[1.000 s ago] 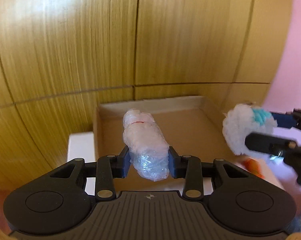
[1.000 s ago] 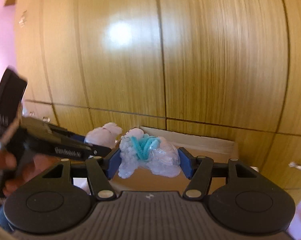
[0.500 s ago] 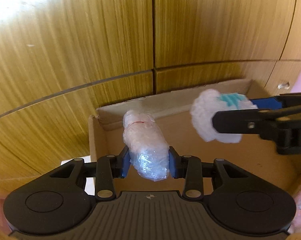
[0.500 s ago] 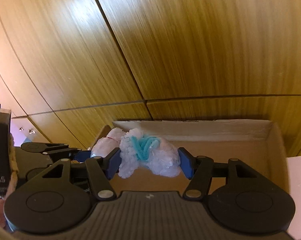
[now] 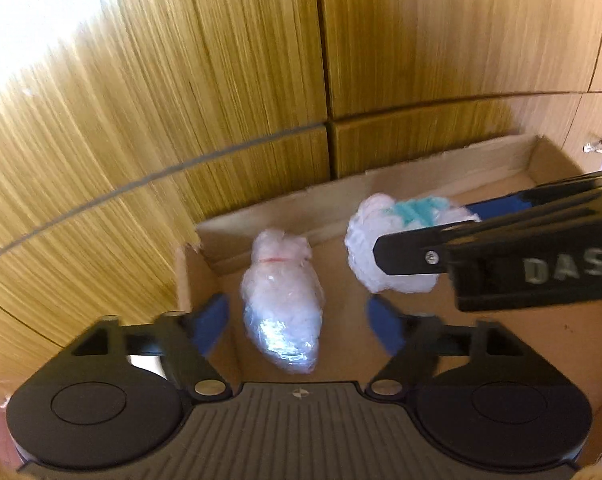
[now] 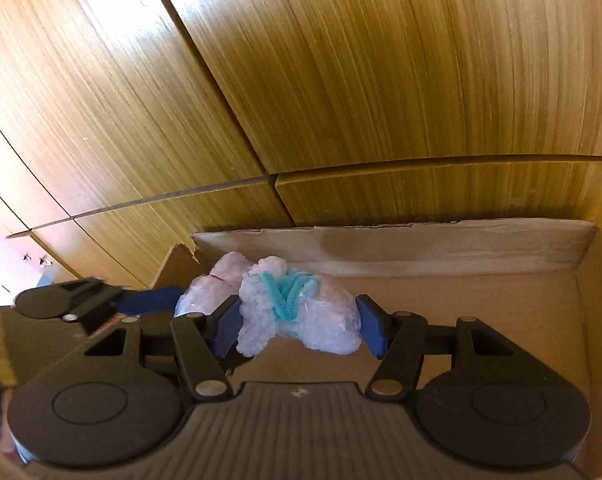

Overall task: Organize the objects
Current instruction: 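Carry both bundles into the cardboard box and open both grippers, then return both tools over the remaining socks on the table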

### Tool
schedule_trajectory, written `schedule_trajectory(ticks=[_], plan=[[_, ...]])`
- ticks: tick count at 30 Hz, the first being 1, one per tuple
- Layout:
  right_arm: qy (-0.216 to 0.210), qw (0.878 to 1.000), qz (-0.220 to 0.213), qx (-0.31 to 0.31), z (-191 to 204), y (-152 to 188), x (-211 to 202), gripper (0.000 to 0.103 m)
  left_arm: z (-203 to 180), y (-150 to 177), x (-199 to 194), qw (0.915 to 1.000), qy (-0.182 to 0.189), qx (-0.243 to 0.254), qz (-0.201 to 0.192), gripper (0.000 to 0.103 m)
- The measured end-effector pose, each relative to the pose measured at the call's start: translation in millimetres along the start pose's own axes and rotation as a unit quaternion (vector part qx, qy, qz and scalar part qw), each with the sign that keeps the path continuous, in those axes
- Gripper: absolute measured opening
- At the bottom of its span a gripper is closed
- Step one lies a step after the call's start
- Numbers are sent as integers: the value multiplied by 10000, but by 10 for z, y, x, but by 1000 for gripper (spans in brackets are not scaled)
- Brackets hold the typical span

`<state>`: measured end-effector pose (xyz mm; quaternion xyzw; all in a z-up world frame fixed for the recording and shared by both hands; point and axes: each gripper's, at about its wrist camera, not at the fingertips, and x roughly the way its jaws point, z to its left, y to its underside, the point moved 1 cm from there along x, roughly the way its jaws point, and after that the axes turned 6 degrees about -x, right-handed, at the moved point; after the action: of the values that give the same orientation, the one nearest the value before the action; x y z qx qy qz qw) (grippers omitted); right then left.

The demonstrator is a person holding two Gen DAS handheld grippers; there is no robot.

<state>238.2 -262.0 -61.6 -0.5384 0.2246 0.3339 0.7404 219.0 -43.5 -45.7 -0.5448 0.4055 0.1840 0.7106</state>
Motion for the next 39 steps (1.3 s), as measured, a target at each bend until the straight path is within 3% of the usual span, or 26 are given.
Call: schedule_trajectory(ticks=[6,18,22,27,33,39], plan=[[-71,9999,48,81,30,-61,52,58,65,-17,-140,9998,187,75,-48,87],[113,9994,336,-21,261,-160,207,65,222,72,-310,9996,91,-188,-171,92],[167,9995,256,-60,310,-218,86,83,298,104,-481,9994,111,-269,-200,92],[206,9995,171,-148,398,-270,-42,84,326,143,-589,9992,95,-317,-230,93],[48,9995,-151,-259,587,-140,-574,84,402,279,-984,9980,135,-440,-432,93],[-295,9946,-869,-488,845,252,-1662,89,534,623,-1630,9932,284,-743,-847,97]])
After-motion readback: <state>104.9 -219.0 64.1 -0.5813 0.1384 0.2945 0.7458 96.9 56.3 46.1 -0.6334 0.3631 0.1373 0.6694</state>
